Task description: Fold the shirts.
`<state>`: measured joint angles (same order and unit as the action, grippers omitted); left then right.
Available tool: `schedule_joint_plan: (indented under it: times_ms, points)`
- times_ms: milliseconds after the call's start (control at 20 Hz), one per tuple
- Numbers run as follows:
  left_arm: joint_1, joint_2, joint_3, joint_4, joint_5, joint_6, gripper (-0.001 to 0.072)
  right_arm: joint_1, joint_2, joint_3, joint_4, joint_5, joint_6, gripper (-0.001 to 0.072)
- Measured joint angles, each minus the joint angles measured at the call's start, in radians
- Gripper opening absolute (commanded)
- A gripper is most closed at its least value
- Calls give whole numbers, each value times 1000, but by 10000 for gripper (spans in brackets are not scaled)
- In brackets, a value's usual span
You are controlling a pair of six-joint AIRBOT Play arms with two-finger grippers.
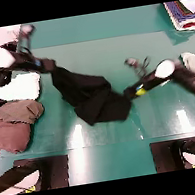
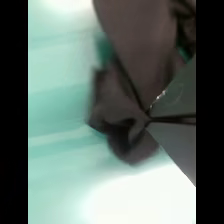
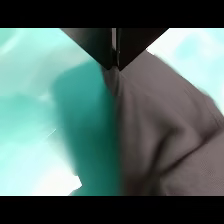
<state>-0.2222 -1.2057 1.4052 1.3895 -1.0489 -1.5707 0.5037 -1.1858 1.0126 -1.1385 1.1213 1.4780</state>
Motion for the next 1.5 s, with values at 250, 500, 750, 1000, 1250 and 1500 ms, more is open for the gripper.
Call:
schedule_joint_plan:
  times_ms: [250, 500, 750, 1000, 1250, 1500]
  points:
    - [-1, 245, 171, 7, -16, 0, 26, -193, 232, 280, -175, 86, 50, 15]
    - [-1, 404, 277, -81, -45, 0, 25, -309, 381, 483, -221, 127, 58, 15]
    - [-1, 437, 312, -108, -129, 0, 24, -337, 364, 662, -245, 177, 53, 14]
    - [0, 350, 198, -102, -261, 22, 25, -316, 158, 746, -257, 278, 48, 14]
    - [0, 182, -76, -100, -173, 71, 26, -317, -66, 644, -256, 273, 42, 14]
    - [0, -24, -179, -96, 10, 96, 29, -326, -209, 605, -253, 227, 39, 14]
